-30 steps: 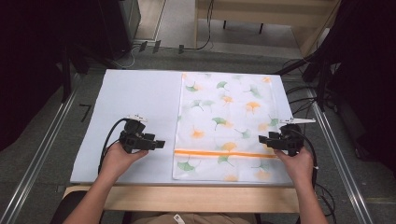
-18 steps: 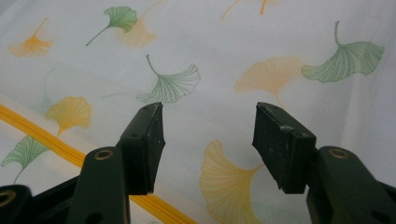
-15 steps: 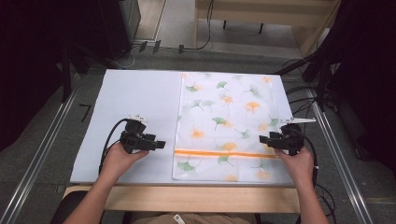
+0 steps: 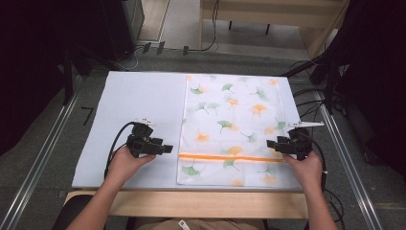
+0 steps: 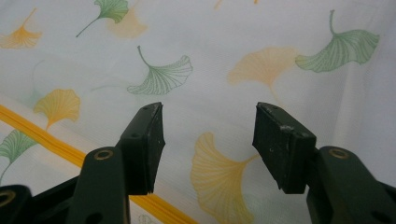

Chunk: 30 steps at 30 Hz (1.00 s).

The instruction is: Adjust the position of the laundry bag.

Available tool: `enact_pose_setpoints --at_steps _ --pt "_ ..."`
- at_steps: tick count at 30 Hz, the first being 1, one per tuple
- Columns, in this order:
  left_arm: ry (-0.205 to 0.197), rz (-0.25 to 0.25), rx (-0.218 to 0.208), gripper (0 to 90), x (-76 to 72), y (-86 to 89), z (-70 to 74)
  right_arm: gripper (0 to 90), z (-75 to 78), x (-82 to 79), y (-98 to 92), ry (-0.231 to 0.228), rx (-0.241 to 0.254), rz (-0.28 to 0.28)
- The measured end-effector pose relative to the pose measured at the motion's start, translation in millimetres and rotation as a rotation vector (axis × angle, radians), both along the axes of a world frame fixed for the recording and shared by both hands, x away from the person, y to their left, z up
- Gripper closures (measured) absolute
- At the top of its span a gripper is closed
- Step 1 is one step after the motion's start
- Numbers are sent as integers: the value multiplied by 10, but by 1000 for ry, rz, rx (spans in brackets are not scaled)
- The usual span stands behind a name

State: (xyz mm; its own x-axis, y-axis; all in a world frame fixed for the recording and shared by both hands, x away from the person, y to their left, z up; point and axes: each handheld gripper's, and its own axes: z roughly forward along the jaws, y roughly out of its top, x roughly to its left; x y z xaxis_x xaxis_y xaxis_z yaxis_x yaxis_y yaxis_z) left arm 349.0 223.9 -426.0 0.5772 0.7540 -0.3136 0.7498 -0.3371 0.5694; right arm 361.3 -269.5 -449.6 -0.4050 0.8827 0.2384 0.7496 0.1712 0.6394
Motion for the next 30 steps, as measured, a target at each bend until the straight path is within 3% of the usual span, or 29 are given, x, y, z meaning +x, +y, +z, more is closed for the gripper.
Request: enact_pose_setpoints --at_steps 18,23,30 --pt "45 -14 32 469 173 -291 -168 448 -75 -24 -201 11 -12 -63" --pt "46 1 51 477 196 -402 -241 448 -111 35 -288 13 -20 -92" --pt "37 -3 49 487 198 -426 -243 434 -177 89 -386 26 -45 -130"
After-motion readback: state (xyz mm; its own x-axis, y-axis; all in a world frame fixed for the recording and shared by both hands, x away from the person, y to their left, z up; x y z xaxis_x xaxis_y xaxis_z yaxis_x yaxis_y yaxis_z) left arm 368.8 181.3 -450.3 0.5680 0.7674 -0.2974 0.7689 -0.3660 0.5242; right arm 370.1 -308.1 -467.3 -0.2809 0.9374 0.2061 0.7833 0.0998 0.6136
